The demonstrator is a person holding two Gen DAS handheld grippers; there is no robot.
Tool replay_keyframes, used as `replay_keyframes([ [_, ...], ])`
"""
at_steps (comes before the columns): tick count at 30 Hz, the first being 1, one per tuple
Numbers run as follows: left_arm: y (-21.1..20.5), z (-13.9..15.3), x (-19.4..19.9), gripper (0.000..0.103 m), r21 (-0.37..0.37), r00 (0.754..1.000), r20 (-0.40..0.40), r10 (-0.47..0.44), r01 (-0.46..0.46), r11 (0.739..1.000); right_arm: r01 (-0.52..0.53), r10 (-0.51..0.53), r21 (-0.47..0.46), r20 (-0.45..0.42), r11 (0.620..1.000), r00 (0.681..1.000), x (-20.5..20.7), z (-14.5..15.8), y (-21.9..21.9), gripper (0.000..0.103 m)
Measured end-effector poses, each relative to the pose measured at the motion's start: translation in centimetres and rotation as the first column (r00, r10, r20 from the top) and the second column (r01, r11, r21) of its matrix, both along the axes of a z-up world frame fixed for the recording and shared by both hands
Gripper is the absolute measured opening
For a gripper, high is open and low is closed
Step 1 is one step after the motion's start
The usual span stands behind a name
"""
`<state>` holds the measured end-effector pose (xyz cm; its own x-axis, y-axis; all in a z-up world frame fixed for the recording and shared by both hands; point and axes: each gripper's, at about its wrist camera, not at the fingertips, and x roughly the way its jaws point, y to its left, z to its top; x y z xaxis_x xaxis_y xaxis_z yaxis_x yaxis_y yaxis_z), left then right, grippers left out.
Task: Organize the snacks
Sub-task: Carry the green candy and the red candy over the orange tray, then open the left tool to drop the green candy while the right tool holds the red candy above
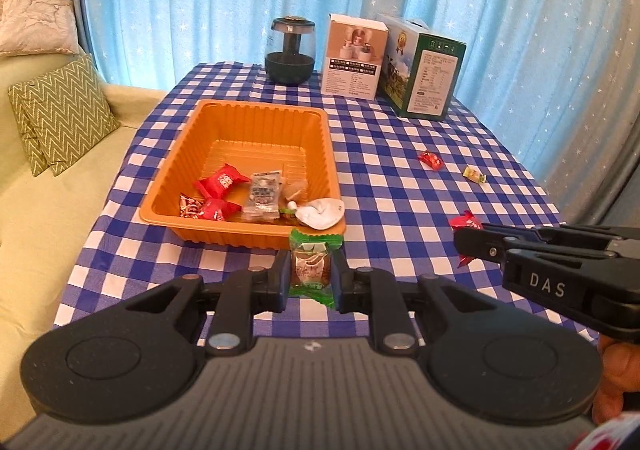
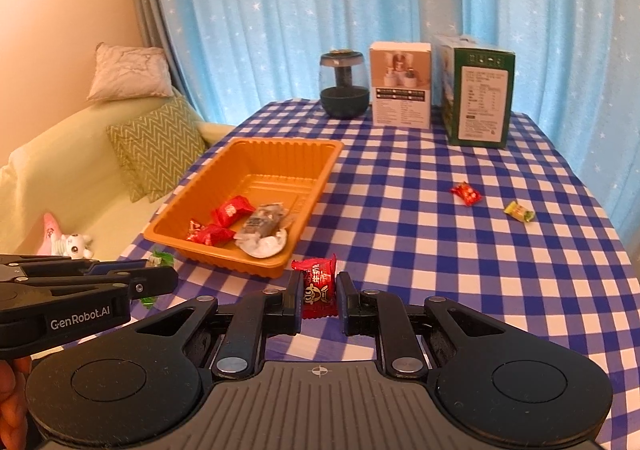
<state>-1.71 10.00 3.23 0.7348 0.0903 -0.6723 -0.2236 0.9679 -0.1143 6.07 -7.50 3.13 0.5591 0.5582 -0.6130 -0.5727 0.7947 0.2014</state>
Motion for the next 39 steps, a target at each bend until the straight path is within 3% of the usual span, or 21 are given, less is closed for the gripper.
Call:
replay_keyframes([
  [22, 3.5, 0.8, 0.7, 0.018, -0.001, 0.998, 0.015, 0.058, -0.058, 0.998, -0.057, 0.057, 0.0, 0.006, 0.998, 0.998, 1.4, 0.2, 3.7, 0.017],
  [39, 8.1, 0.1, 5.6, 0.018, 0.003, 0.997, 0.013, 0.072, -0.072, 0.997, -0.11, 0.11, 0.011, -0.01, 0.994, 0.994, 6.3, -0.1, 9.4, 0.017],
])
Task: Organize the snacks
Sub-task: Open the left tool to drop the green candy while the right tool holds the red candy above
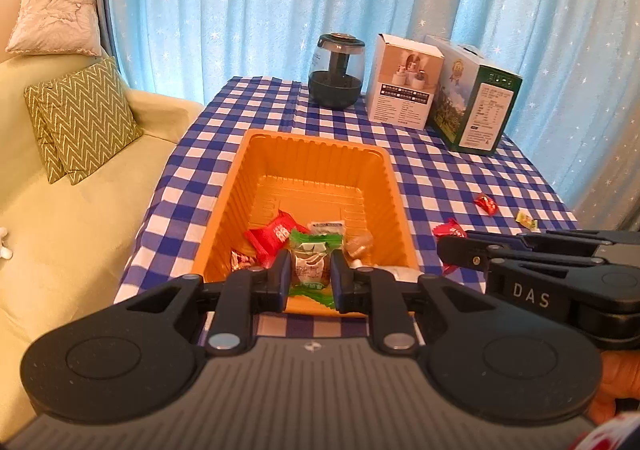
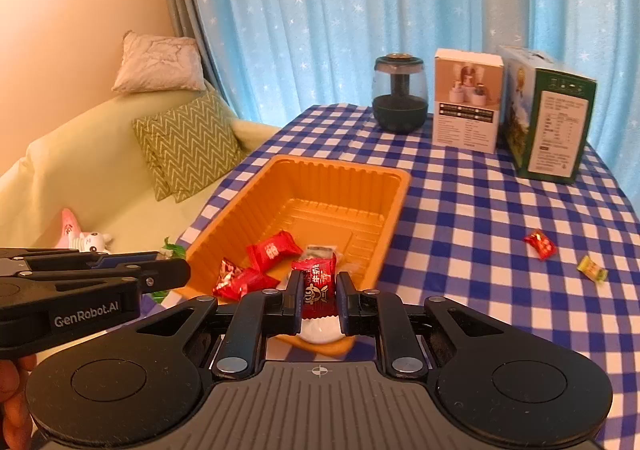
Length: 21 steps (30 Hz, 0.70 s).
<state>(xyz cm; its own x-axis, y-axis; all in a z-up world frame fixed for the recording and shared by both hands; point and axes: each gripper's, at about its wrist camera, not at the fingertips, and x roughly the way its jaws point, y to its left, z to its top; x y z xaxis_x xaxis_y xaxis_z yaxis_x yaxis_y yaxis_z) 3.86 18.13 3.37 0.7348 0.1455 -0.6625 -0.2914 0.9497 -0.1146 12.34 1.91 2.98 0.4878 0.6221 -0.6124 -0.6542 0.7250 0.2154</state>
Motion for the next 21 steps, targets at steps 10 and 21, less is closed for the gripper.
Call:
replay_keyframes([
  [10, 2.9, -1.6, 3.8, 0.018, -0.01, 0.999, -0.033, -0.012, 0.011, 1.0, -0.028, 0.027, -0.016, -0.024, 0.999, 0.999, 3.4, -1.2, 3.5, 0.017],
  [21, 4.4, -3.6, 6.7, 0.018, -0.013, 0.997, -0.067, -0.035, 0.034, 0.999, -0.049, 0.046, -0.05, -0.049, 0.998, 0.998, 5.6, -3.0, 5.6, 0.017],
])
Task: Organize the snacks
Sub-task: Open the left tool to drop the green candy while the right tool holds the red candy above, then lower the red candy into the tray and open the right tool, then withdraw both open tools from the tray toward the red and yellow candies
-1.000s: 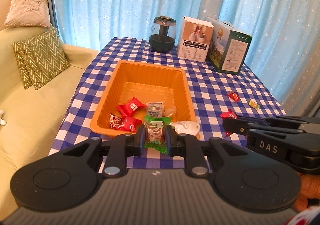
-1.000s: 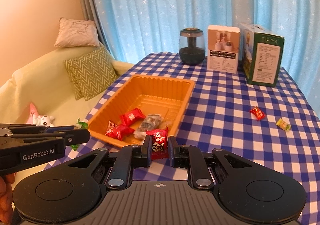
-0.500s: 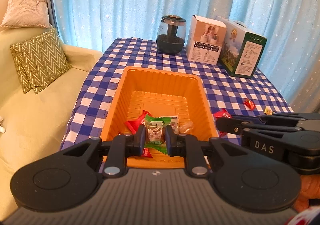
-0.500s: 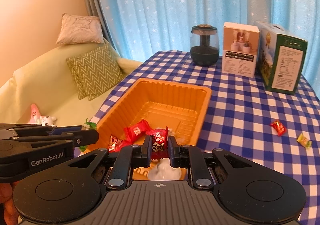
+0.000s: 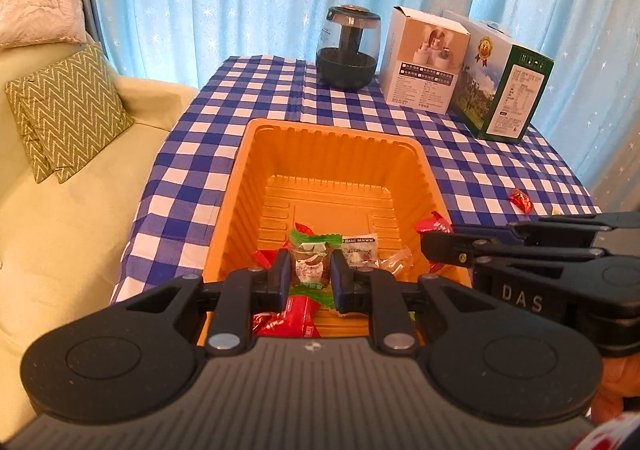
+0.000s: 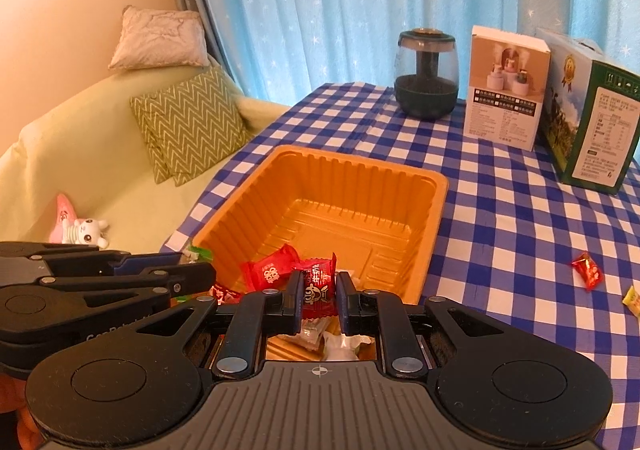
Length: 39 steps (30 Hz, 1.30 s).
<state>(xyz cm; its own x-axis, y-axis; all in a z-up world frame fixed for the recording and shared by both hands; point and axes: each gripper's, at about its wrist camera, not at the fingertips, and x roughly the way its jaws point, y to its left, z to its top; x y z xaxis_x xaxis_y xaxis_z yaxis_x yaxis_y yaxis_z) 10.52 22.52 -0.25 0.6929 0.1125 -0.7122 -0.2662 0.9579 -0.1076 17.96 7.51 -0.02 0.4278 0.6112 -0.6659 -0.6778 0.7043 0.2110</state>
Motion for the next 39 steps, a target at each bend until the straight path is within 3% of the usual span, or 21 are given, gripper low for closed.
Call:
replay_keyframes([
  [5, 0.2, -0.5, 1.1, 0.021, -0.008, 1.0, -0.004, -0.017, 0.017, 1.0, 0.009, -0.009, 0.004, -0.004, 1.0, 1.0, 0.4, -0.4, 0.0, 0.017],
  [6, 0.2, -0.6, 1.2, 0.03, -0.007, 1.0, -0.005, -0.016, 0.016, 1.0, 0.01, -0.01, 0.005, -0.006, 1.0, 1.0, 0.4, -0.4, 0.0, 0.017],
  [7, 0.3, -0.6, 1.2, 0.032, -0.009, 1.0, -0.001, -0.014, 0.014, 1.0, 0.012, -0.012, 0.005, -0.006, 1.0, 1.0, 0.4, -0.4, -0.1, 0.017],
  [23, 0.9, 0.4, -2.1, 0.033, -0.004, 0.999, 0.026, 0.031, -0.031, 1.0, -0.018, 0.019, 0.041, -0.021, 0.999, 1.0, 0.4, 0.0, 0.3, 0.018],
  [24, 1.0, 0.4, -2.3, 0.034, -0.009, 0.999, 0.03, 0.037, -0.037, 0.999, -0.024, 0.025, 0.045, -0.029, 0.999, 0.999, 0.4, 0.0, 0.4, 0.019],
  [25, 1.1, 0.5, -2.5, 0.034, -0.013, 0.999, 0.032, 0.042, -0.042, 0.999, -0.024, 0.026, 0.048, -0.032, 0.999, 0.999, 0.4, 0.0, 0.4, 0.028],
  [26, 1.1, 0.5, -2.7, 0.034, -0.016, 0.998, 0.034, 0.046, -0.045, 0.999, -0.021, 0.023, 0.055, -0.032, 0.998, 0.999, 0.4, 0.1, 0.3, 0.047],
  [27, 1.1, 0.6, -3.0, 0.034, -0.017, 0.998, 0.035, 0.05, -0.049, 0.999, -0.016, 0.018, 0.067, -0.03, 0.998, 0.999, 0.3, 0.2, 0.0, 0.053],
  [34, 0.1, 1.4, -4.9, 0.034, -0.016, 0.997, 0.047, 0.065, -0.065, 0.998, 0.028, -0.027, 0.058, -0.022, 0.998, 0.999, -0.5, 1.2, -2.2, 0.054],
  [39, -1.7, 2.4, -6.3, 0.041, -0.013, 0.997, 0.058, 0.056, -0.055, 0.998, 0.09, -0.089, 0.036, -0.028, 0.995, 0.996, -1.9, 1.9, -5.3, 0.055],
])
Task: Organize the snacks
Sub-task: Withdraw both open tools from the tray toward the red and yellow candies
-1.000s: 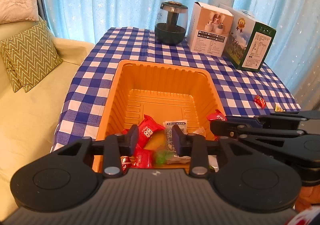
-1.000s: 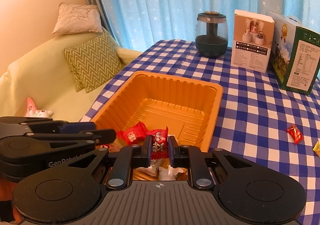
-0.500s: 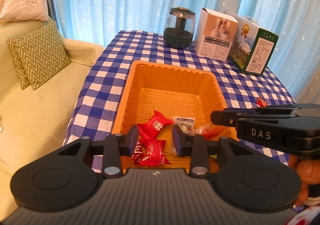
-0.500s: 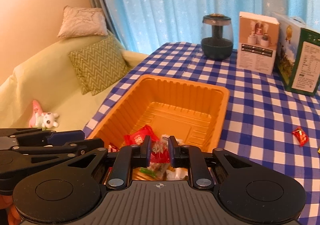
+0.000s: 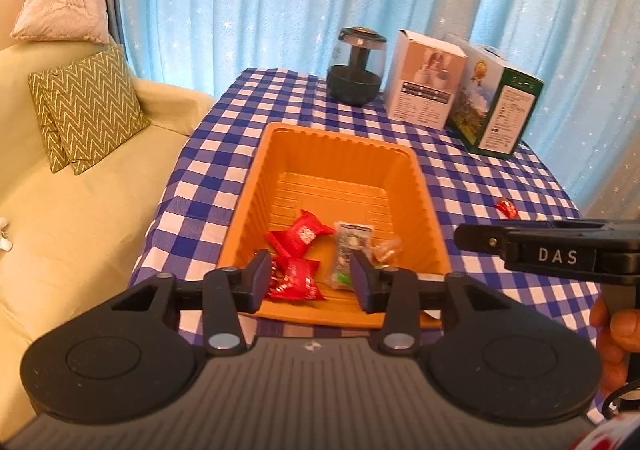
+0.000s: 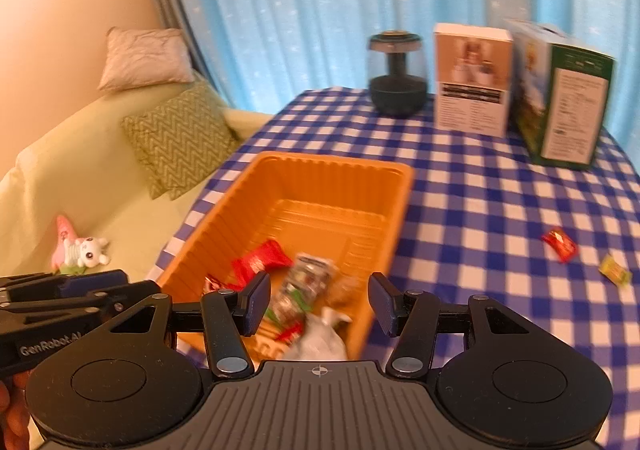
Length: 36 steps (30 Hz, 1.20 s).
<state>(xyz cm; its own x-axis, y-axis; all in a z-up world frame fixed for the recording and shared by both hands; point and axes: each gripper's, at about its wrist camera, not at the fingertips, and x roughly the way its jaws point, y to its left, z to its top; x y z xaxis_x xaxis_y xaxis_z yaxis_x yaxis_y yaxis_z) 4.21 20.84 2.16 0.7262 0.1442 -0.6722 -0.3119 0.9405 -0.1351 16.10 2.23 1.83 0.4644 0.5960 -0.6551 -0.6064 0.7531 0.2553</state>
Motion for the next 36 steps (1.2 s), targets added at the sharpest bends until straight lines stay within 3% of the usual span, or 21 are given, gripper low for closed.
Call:
replay_keyframes([
  [16, -8.6, 2.3, -2.7, 0.049, -0.005, 0.994, 0.031, -0.109, 0.109, 0.994, 0.131, -0.129, -0.044, 0.03, 0.99, 0.991, -5.0, 1.0, -10.5, 0.056],
  [23, -11.8, 2.3, -2.6, 0.057, -0.013, 0.987, 0.028, -0.161, 0.161, 0.987, 0.214, -0.214, -0.033, -0.007, 0.976, 0.977, -5.7, 0.8, -15.0, 0.057],
  [36, -15.7, 2.3, -1.3, 0.061, -0.01, 0.972, 0.026, -0.232, 0.233, 0.973, 0.317, -0.318, -0.041, -0.022, 0.948, 0.948, -5.8, 0.4, -20.7, 0.058],
])
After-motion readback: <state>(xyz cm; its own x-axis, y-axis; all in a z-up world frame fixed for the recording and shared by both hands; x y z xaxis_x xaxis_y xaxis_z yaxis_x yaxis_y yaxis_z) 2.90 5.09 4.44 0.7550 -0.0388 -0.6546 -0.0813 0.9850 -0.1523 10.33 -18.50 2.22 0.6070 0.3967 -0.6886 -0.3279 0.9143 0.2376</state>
